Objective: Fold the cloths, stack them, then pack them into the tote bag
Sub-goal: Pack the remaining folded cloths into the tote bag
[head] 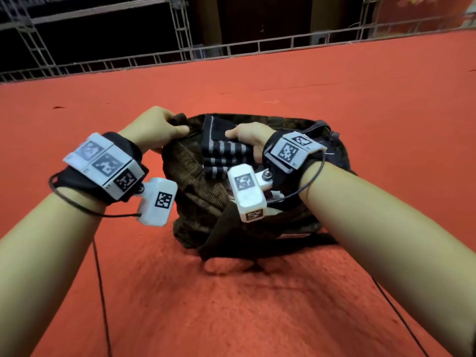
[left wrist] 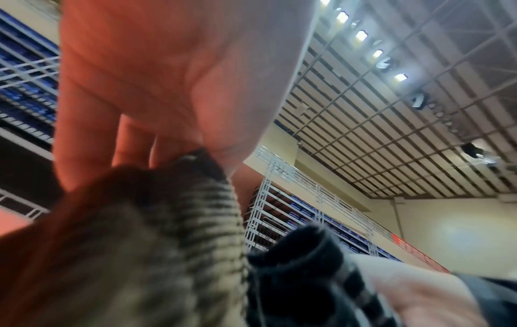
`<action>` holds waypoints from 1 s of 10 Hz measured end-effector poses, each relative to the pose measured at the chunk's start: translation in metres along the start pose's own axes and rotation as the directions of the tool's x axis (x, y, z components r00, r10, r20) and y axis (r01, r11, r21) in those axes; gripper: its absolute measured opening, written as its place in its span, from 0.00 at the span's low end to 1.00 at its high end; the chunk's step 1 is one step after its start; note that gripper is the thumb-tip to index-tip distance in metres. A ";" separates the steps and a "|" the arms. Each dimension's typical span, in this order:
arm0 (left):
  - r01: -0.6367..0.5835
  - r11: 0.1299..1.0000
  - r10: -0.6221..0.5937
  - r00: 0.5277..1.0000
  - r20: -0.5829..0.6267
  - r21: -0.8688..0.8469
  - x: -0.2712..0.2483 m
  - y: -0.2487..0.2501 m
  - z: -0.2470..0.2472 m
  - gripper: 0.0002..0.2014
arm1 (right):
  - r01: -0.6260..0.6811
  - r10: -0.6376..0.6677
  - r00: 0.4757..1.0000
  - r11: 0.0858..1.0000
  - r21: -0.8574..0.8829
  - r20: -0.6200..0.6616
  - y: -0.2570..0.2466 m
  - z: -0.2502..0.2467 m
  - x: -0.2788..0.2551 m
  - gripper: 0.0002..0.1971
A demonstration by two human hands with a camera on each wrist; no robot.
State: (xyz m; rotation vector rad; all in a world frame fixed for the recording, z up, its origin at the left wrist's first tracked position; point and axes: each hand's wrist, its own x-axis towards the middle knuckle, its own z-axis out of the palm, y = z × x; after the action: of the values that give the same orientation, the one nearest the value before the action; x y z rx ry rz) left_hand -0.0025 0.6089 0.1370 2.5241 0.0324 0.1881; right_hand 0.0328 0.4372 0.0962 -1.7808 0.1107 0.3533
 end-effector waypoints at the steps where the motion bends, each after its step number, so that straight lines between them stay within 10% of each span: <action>1: -0.017 0.998 0.008 0.990 0.140 0.060 -0.008 -0.002 -0.001 0.18 | 0.021 -0.027 0.999 0.991 -0.133 -0.046 -0.005 0.000 -0.028 0.23; 3: -0.110 0.975 0.085 0.988 -0.130 -0.195 -0.009 0.007 0.002 0.21 | 0.087 -0.078 0.995 0.979 -0.184 0.055 -0.006 0.016 -0.040 0.10; 7: -0.158 0.987 0.159 0.987 -0.029 0.018 -0.025 -0.001 0.018 0.19 | 0.052 -0.086 0.983 0.977 0.208 0.160 0.002 -0.006 -0.041 0.08; 8: -0.345 0.934 0.355 0.925 -0.131 0.098 -0.038 0.008 0.024 0.18 | 0.068 -0.109 0.977 0.974 0.215 0.185 0.002 -0.045 -0.061 0.14; 10: -0.539 0.691 0.452 0.842 0.294 0.481 -0.050 0.023 0.056 0.37 | 0.397 -0.364 0.914 0.892 -0.215 0.177 0.040 -0.087 -0.089 0.10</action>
State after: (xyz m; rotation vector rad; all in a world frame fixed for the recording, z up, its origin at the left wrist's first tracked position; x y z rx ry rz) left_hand -0.0446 0.5546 0.0984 3.0621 -0.7876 0.2226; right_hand -0.0464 0.3335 0.1026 -1.9673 -0.3925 0.2039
